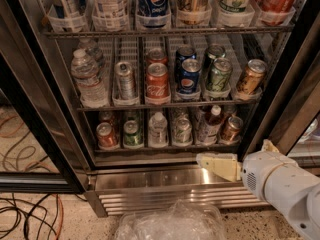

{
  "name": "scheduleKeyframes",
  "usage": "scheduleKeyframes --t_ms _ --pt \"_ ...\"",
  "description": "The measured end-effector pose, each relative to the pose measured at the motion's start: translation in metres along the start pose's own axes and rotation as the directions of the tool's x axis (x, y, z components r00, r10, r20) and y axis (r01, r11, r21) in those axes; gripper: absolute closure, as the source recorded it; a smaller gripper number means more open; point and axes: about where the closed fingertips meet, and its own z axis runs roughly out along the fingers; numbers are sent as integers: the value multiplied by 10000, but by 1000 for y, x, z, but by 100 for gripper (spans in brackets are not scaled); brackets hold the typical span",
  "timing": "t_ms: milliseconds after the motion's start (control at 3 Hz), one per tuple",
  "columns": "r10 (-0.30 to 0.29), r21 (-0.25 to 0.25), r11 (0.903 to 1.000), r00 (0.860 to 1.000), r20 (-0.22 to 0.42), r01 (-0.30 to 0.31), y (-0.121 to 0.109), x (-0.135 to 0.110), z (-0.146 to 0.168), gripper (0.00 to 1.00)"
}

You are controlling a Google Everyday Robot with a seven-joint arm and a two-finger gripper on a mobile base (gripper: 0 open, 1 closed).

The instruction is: Pick orange can from middle shelf of fridge

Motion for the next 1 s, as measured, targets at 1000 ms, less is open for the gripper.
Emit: scheduleKeyframes --t_ms 1000 --pt "714 893 9920 9805 1829 -889 -38 -46 29 0"
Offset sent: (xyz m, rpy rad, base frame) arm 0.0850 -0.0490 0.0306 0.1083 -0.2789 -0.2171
